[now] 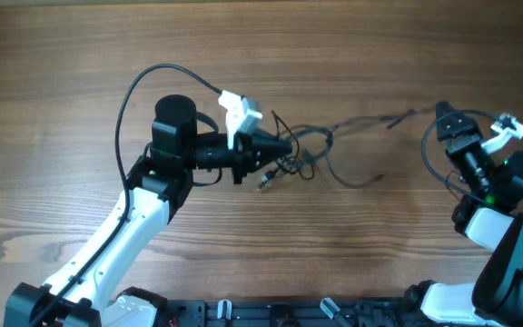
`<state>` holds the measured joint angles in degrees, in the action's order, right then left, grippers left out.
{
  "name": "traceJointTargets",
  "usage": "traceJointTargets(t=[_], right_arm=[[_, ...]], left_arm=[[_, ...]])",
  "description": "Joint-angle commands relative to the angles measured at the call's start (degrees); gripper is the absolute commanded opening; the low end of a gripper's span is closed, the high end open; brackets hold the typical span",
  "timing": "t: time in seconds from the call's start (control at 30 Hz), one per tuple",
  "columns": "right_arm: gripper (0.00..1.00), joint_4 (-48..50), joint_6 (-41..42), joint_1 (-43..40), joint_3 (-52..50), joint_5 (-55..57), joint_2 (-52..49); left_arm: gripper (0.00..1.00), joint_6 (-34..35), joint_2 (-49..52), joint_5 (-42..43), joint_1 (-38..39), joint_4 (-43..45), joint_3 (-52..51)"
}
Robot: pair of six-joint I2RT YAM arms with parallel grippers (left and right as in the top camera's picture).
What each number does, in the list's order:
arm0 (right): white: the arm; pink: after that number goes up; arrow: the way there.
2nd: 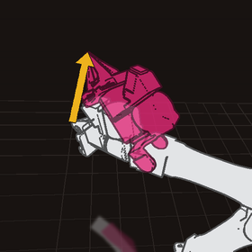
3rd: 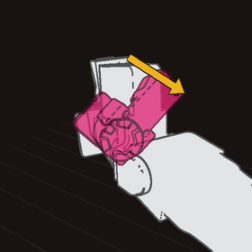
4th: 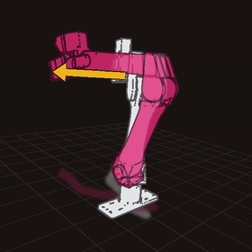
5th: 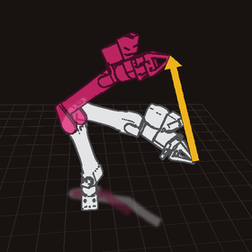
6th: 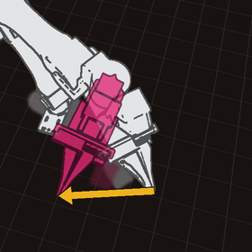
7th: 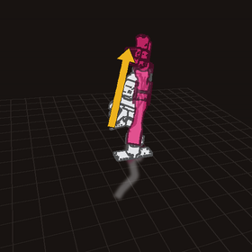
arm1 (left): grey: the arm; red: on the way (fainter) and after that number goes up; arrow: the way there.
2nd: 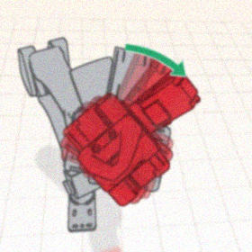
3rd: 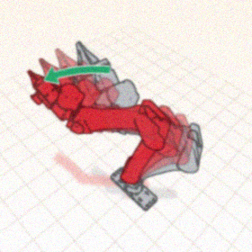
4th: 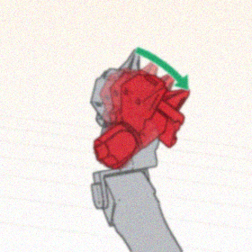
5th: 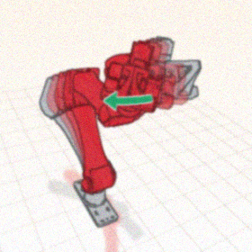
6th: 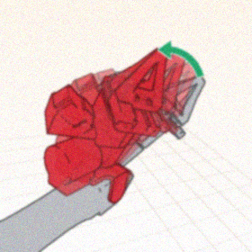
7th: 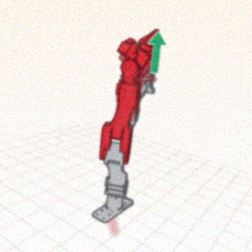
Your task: Untangle cables
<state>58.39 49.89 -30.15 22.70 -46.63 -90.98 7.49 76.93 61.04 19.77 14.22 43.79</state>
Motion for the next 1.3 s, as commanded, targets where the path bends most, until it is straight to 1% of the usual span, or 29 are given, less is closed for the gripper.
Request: traceJointTargets(t=[0.0, 0.07, 0.13, 0.2, 0.27, 0.37, 0.47, 0.6, 0.67, 0.73, 0.8, 0.87, 0.93, 0.97, 1.13, 1.2, 1.27], right_arm=[[1.00, 1.70, 0.94, 4.70, 0.72, -5.44, -0.42], [1.00, -3.50, -5.46, 9.38, 0.72, 0.74, -0.42], [1.00, -7.26, -9.25, 13.03, 0.72, 6.45, -0.42], [1.00, -7.87, -10.80, 17.51, 0.72, 8.72, -0.42], [1.00, -5.64, -10.62, 20.46, 0.74, 8.68, -0.42], [1.00, -3.19, -8.50, 22.34, 0.74, 7.72, -0.31], [1.00, -3.13, -4.59, 21.84, 0.74, 3.58, -0.31], [1.00, -2.45, -3.37, 21.07, 0.74, -5.51, 0.98], [0.99, -1.22, -3.19, 21.07, 0.74, -8.94, 1.86], [0.96, -0.50, -3.17, 21.07, 0.72, -11.76, 2.38], [0.96, -0.28, -3.32, 21.07, 0.72, -15.10, 2.38], [1.00, 0.96, -5.68, 21.07, 0.72, -20.81, 2.38], [1.00, 3.76, -9.57, 21.22, 0.72, -25.38, 2.38], [1.00, 4.42, -11.28, 21.42, 0.72, -25.57, 2.38], [0.98, 4.28, -14.58, 25.24, 0.72, -20.37, 2.36], [0.92, 3.82, -18.29, 28.37, 0.72, -16.68, 2.36], [0.87, 2.67, -19.21, 30.67, 0.72, -9.99, 2.36]], left_arm=[[0.04, 17.75, -1.05, -17.92, 0.00, 1.64, 0.04], [0.04, 25.53, -1.05, -23.47, 0.15, 4.50, 0.04], [0.04, 28.26, -1.05, -26.08, 0.79, 6.84, 0.04], [0.06, 29.05, -1.05, -29.20, 2.29, 9.07, 0.04], [0.06, 29.03, -1.05, -31.36, 3.93, 9.60, 0.04], [0.04, 29.05, -1.05, -32.63, 6.05, 10.47, 0.04], [0.04, 29.99, -1.07, -32.63, 6.91, 11.41, 0.04], [0.04, 37.03, -1.07, -32.70, 5.86, 11.78, 0.04], [0.04, 36.39, -1.07, -32.37, 5.84, 11.76, 0.04], [0.04, 36.24, -1.05, -32.44, 5.81, 11.74, 0.04], [0.04, 36.30, -1.05, -33.07, 5.57, 11.74, 0.04], [0.04, 37.44, -1.05, -33.53, 5.35, 11.72, 0.04], [0.04, 40.98, -1.05, -33.48, 4.87, 11.47, 0.04], [0.04, 42.56, -1.05, -33.48, 4.79, 11.19, 0.04], [0.04, 42.91, -1.05, -31.65, 4.85, 10.49, 0.04], [0.04, 42.91, -1.05, -29.33, 4.87, 10.40, 0.04], [0.04, 42.91, -1.05, -26.67, 4.85, 10.40, 0.04]])
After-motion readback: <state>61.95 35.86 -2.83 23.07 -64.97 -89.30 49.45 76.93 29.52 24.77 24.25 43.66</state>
